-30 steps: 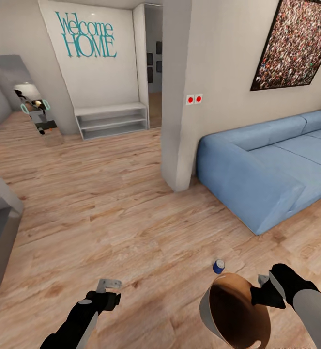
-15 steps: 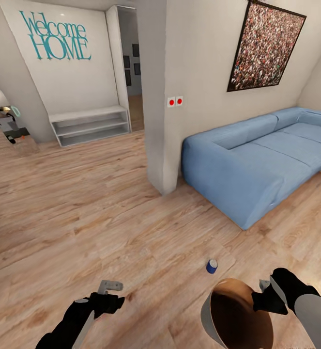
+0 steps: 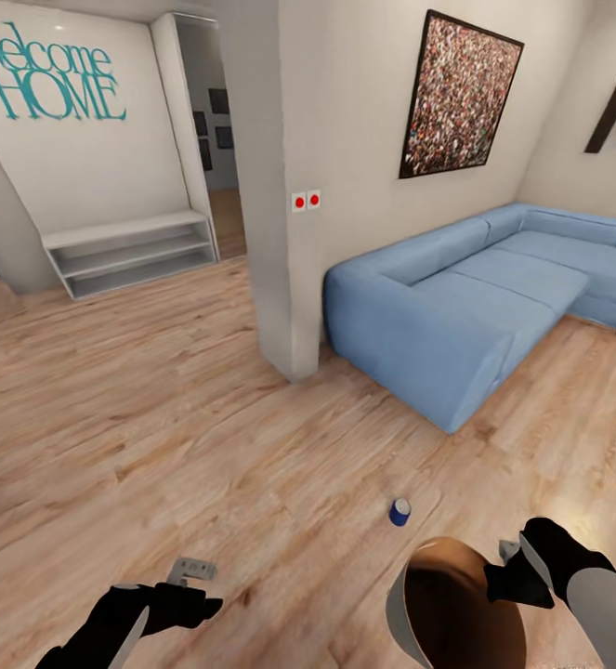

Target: Put the three can of soda from the living room inside the tash can in the kitchen.

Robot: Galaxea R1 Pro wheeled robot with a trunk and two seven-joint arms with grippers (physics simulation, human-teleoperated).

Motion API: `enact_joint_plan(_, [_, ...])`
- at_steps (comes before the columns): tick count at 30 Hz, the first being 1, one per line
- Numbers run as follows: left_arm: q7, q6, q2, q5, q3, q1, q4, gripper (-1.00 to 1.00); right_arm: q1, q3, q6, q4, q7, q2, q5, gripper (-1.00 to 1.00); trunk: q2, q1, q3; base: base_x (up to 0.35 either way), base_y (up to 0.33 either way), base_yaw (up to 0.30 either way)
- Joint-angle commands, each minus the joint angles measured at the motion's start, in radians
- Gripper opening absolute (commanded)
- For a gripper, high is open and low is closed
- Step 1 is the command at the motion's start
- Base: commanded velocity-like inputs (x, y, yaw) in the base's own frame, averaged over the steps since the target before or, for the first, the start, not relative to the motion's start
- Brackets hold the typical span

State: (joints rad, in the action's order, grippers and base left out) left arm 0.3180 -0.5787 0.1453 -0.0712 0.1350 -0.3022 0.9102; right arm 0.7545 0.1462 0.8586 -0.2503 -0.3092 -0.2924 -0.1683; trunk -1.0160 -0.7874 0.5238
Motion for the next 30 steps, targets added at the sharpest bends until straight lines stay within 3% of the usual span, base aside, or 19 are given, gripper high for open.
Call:
enact_joint_plan(1, [0.002, 0.001, 0.0, 0.0, 0.0, 0.0, -0.001, 1.0, 0.0, 0.003, 0.002, 0.0, -0.001, 0.0, 0.013, -1.0, 0.0, 0.0, -0.001, 0.15, 0.065, -0.244])
enact_joint_plan(12, [0.001, 0.009, 0.001, 0.004, 0.01, 0.001, -0.01, 1.0, -0.001, 0.002, 0.003, -0.001, 0.013, -0.006, 0.009, -1.0, 0.0, 0.0, -0.005, 0.253, -0.073, -0.13])
enact_joint_plan(26, [-0.005, 0.011, -0.005, 0.004, 0.011, 0.002, -0.011, 1.0, -0.031, 0.003, 0.003, 0.0, 0.019, -0.073, 0.013, -1.0, 0.0, 0.0, -0.005, 0.254, -0.196, -0.004])
enact_joint_plan(30, [-0.006, 0.011, -0.007, 0.004, 0.011, 0.002, -0.011, 1.0, -0.039, 0.005, 0.003, 0.0, 0.019, -0.076, 0.013, -1.0, 0.0, 0.0, -0.007, 0.152, -0.284, -0.045])
